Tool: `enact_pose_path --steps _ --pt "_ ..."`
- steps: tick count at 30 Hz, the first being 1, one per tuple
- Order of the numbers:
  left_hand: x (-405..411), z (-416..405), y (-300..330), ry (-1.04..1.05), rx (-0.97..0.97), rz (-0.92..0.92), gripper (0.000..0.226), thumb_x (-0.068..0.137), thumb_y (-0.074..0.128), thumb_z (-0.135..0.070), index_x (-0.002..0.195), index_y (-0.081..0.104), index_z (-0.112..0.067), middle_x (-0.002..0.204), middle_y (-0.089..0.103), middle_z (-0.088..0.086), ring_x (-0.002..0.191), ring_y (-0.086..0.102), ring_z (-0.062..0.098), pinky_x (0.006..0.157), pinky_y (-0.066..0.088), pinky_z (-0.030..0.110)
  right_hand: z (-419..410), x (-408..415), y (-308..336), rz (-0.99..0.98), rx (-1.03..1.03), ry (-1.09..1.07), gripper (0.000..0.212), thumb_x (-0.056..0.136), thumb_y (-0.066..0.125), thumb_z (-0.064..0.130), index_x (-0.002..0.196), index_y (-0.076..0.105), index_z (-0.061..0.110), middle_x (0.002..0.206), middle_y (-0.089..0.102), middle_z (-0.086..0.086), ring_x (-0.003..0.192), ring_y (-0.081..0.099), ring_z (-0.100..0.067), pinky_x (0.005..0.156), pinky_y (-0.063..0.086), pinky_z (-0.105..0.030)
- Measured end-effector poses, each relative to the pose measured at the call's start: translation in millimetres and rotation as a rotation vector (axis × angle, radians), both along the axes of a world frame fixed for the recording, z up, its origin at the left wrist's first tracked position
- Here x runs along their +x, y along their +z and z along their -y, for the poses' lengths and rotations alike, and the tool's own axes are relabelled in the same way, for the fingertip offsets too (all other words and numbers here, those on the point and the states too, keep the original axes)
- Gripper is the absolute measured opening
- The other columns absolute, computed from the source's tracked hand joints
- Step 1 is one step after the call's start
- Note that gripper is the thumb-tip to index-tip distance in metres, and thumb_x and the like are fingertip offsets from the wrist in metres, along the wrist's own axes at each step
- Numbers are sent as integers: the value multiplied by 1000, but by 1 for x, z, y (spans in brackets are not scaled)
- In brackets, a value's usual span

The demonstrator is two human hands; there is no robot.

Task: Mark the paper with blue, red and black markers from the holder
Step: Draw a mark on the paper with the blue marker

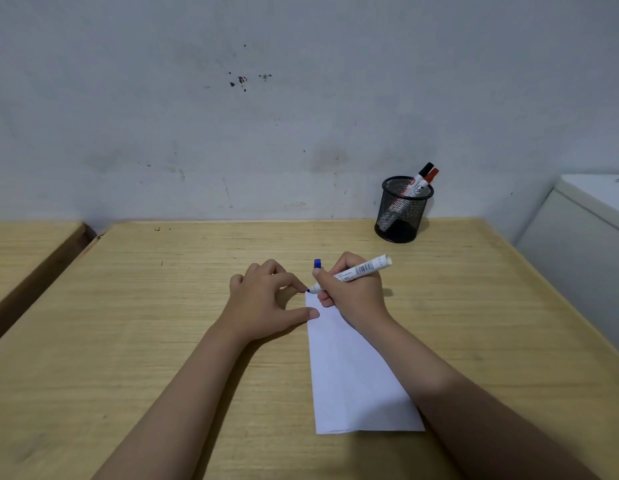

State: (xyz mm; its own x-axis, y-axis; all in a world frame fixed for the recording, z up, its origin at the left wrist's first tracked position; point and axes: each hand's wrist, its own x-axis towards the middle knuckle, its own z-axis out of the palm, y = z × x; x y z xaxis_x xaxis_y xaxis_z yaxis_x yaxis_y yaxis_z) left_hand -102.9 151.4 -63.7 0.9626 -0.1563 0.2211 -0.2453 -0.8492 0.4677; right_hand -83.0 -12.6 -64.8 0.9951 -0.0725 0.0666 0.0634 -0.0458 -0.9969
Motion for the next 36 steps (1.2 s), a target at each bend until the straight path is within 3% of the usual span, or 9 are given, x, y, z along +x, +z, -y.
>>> enact_pose_path --steps 15,23,27,30,32,36 --pt "1 1 1 7 5 -8 52 51 57 -76 90 64 -43 97 50 -15 95 43 8 83 21 32 1 0 3 -24 -50 16 30 75 70 2 60 45 9 51 57 -11 42 59 -18 43 48 -27" --pt "0 3 -1 -11 -5 -26 57 53 58 -72 101 58 -41 101 48 -17 98 41 8 86 23 32 6 -1 6 7 227 -143 29 82 71 20 66 49 11 55 66 -3 54 66 -16 59 59 -35" --pt "5 7 7 -109 -45 -155 75 61 68 -55 126 38 -33 119 41 -21 110 38 5 97 23 32 7 4 5 -66 375 -254 25 88 63 19 69 49 12 54 66 -1 53 64 -15 76 59 -44" --pt "18 18 13 -159 -256 -150 68 73 68 -32 133 37 -32 131 43 -16 114 44 7 97 33 25 9 5 6 -101 480 -282 22 89 61 19 72 51 11 59 65 -5 56 63 -16 82 58 -45" --pt "27 27 14 -144 -335 -90 50 83 58 -14 130 47 -27 130 51 -6 106 52 11 86 40 14 11 5 8 -120 540 -279 20 90 61 20 75 52 10 62 65 -8 58 64 -17 81 58 -42" --pt "45 38 17 -101 -219 -24 28 84 54 -4 103 68 -17 101 64 5 91 61 20 79 49 27 12 2 14 -144 580 -256 18 89 63 21 77 54 11 49 61 0 53 61 -14 67 58 -35"
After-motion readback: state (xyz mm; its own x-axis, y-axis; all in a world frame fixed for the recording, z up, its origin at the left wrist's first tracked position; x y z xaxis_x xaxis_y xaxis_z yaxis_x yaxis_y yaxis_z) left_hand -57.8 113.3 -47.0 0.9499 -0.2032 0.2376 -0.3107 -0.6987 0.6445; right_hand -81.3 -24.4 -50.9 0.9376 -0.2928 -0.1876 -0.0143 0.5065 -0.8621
